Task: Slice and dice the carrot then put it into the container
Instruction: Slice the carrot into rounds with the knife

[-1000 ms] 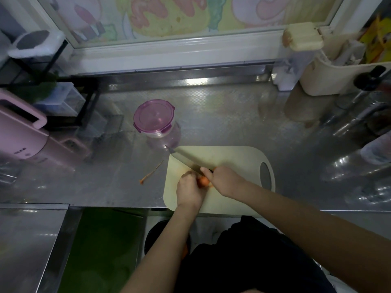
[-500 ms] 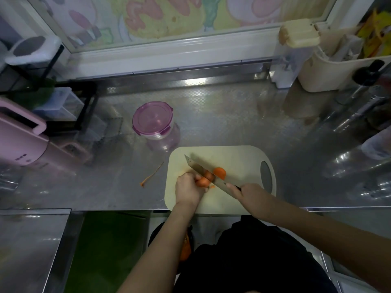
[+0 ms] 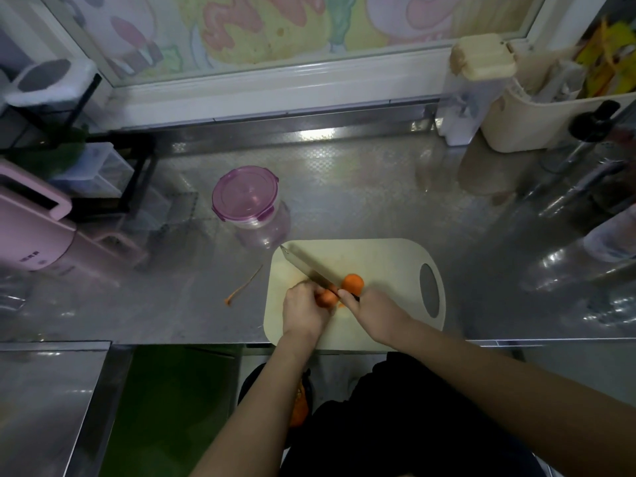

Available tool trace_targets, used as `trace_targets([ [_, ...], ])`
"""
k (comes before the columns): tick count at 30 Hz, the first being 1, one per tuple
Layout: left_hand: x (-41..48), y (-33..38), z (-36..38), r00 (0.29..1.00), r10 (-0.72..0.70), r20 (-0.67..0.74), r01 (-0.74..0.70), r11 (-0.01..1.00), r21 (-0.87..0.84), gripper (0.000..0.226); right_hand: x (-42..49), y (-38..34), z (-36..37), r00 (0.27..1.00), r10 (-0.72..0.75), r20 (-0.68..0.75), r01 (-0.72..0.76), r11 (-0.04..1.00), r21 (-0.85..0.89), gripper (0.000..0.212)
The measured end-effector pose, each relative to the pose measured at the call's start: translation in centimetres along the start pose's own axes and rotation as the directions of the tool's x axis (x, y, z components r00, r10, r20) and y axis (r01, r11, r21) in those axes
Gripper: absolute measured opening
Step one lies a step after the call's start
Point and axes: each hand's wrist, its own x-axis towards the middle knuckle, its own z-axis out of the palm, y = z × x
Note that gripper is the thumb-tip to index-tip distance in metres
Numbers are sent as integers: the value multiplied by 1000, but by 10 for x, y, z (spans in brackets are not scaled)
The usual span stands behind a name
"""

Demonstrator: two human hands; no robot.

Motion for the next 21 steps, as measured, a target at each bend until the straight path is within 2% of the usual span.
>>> trace_targets([
  [7,0,-2,1,1000,-19,13,20,999,-41,20,9,1,-11,999,-23,44,19,995,100,49],
  [12,0,-5,3,1000,21,10,-21,1000,2,31,10,16,-23,998,60,2,-60,993,104,63],
  [15,-2,-6,4,999,48,9,-48,999,18,34,10,21,-32,996,90,-22,-88,991,100,64],
  [21,-2,-11,8,998,66,17,-66,998,-12,35,1,11,-36,999,-1,-39,4,997,78,60],
])
